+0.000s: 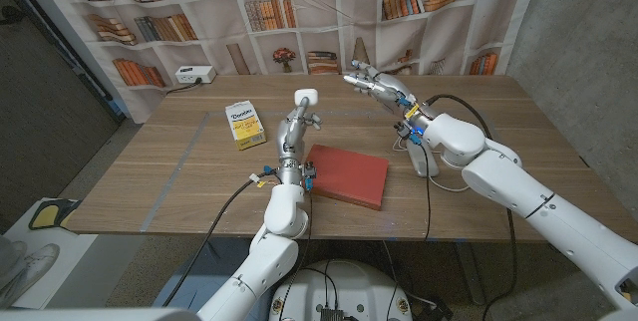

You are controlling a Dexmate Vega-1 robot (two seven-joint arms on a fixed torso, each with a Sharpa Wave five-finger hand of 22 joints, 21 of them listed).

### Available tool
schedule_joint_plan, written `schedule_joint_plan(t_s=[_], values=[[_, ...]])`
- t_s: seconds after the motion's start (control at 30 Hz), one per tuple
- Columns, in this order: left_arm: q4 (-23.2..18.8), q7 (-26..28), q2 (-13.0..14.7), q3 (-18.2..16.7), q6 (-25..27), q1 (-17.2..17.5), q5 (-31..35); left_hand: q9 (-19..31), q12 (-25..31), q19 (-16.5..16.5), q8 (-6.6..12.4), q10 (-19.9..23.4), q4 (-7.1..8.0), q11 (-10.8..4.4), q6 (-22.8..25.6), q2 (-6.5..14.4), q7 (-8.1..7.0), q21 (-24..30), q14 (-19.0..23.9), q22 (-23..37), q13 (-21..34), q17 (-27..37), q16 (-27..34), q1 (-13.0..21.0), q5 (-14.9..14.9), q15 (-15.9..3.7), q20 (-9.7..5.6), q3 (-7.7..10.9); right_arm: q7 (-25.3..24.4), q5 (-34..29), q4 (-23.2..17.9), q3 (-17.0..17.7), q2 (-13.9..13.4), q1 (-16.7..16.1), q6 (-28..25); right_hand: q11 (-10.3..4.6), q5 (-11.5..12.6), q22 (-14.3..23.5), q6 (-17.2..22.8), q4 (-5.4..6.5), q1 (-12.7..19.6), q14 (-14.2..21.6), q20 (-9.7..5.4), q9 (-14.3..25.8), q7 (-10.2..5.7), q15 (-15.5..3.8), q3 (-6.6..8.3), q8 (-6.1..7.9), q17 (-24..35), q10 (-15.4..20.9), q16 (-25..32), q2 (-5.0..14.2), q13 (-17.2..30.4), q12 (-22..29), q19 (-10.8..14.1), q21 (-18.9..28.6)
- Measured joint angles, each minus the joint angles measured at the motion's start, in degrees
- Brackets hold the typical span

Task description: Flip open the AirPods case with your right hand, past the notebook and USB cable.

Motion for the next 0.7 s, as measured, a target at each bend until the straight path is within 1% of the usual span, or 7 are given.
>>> schedule_joint_plan(t_s=[0.13, 0.3, 0.47, 0.5, 0.53, 0.67, 0.7], values=[[0.48, -0.52, -0.02, 0.20, -0.08, -0.25, -0.43, 0.00, 0.00, -0.32, 0.00, 0.00, 0.00, 0.00, -0.01, -0.08, -0.01, 0.00, 0.00, -0.25, -0.01, 0.16, 0.00, -0.08, 0.02, 0.00, -0.30, 0.00, -1.05, -1.56, -1.57, -0.32, -0.51, 0.40, -1.68, 0.20, -0.07, 0.00, 0.00, 0.00, 0.00, 0.00, 0.00, 0.00, 0.00, 0.00, 0.00, 0.00, 0.00, -0.20, 0.00, 0.00, -0.07, -0.21, 0.00, 0.00], [0.82, -1.00, -0.07, 0.41, -0.30, -0.44, -0.90, 0.00, -0.23, -0.32, 0.00, 0.00, 0.00, 0.00, -0.02, -0.16, -0.01, 0.21, 0.00, -0.52, -0.08, 0.01, 0.00, -0.16, 0.28, 0.00, -0.30, 0.00, -1.86, -2.98, -3.12, -0.60, -0.98, 0.87, -3.37, -0.01, -0.22, 0.00, 0.00, 0.00, -0.24, -0.27, 0.00, 0.00, 0.00, 0.27, 0.00, 0.00, 0.00, -0.40, 0.00, -0.24, -0.07, -0.43, 0.00, 0.00], [0.98, -1.31, -0.09, 0.58, -0.42, -0.51, -1.25, 0.00, -0.23, -0.53, 0.00, 0.00, 0.01, 0.00, -0.02, -0.23, -0.02, 0.42, 0.01, -1.01, -0.08, 0.08, 0.20, -0.23, 0.28, 0.01, -0.10, 0.01, -2.65, -4.55, -4.60, -0.90, -1.30, 1.36, -5.36, -0.01, -0.22, 0.00, 0.00, 0.00, -0.30, -0.02, -0.31, 0.00, 0.00, 0.58, 0.00, 0.00, 0.01, -0.40, 0.00, -0.30, -0.36, -0.47, -0.31, 0.00], [0.98, -1.36, -0.09, 0.58, -0.44, -0.51, -1.30, 0.00, -0.23, -0.53, 0.00, 0.00, 0.81, 0.00, -0.02, -0.29, -0.02, 0.42, 0.00, -1.04, -0.08, 0.04, 0.20, -0.29, 0.28, 0.01, -0.10, 0.81, -2.65, -4.55, -4.68, -0.92, -1.31, 1.38, -5.36, -0.01, -0.22, 0.00, 0.00, 0.00, -0.30, 0.00, -0.31, 0.00, 0.00, 0.61, 0.00, 0.00, 0.01, -0.40, 0.00, -0.30, -0.36, -0.65, -0.30, 0.00], [0.98, -1.37, -0.09, 0.58, -0.45, -0.51, -1.32, 0.00, -0.23, -0.53, 0.00, 0.00, 1.03, 0.00, -0.02, -0.45, -0.02, 0.42, 0.01, -1.06, -0.08, 0.01, 0.20, -0.45, 0.28, 0.01, -0.10, 1.03, -2.65, -4.55, -4.93, -0.99, -1.35, 1.51, -5.36, -0.01, -0.22, 0.00, 0.00, 0.00, -0.30, 0.01, -0.31, 0.00, 0.00, 0.61, 0.00, 0.00, 0.01, -0.40, 0.00, -0.30, -0.36, -0.65, -0.30, 0.00], [1.01, -1.47, -0.09, 0.66, -0.50, -0.51, -1.45, 0.00, -0.23, -0.53, 0.00, 0.00, 1.03, 0.00, 0.02, -0.45, 0.02, 0.64, 0.01, -1.32, -0.08, 0.00, 0.20, -0.45, 0.28, 0.01, -0.09, 1.03, -2.90, -5.60, -5.62, -1.37, -1.44, 2.12, -6.65, -0.01, -0.22, 0.00, 0.00, -0.01, -0.29, 0.01, -0.31, 0.00, 0.00, 0.61, 0.02, 0.00, 0.01, -0.40, 0.00, -0.29, -0.51, -0.65, -0.30, 0.00], [1.01, -1.48, -0.09, 0.66, -0.50, -0.51, -1.45, 0.00, -0.23, -0.53, 0.00, 0.00, 1.03, 0.00, 0.08, -0.45, 0.09, 0.64, 0.01, -1.32, -0.08, 0.00, 0.20, -0.45, 0.28, 0.01, -0.10, 1.03, -2.90, -5.60, -5.64, -1.38, -1.44, 2.15, -6.65, -0.01, -0.22, 0.00, 0.00, -0.27, -0.05, 0.01, -0.30, 0.00, 0.00, 0.61, 0.28, 0.00, 0.01, -0.40, 0.00, -0.05, -0.57, -0.92, -0.30, 0.00]])
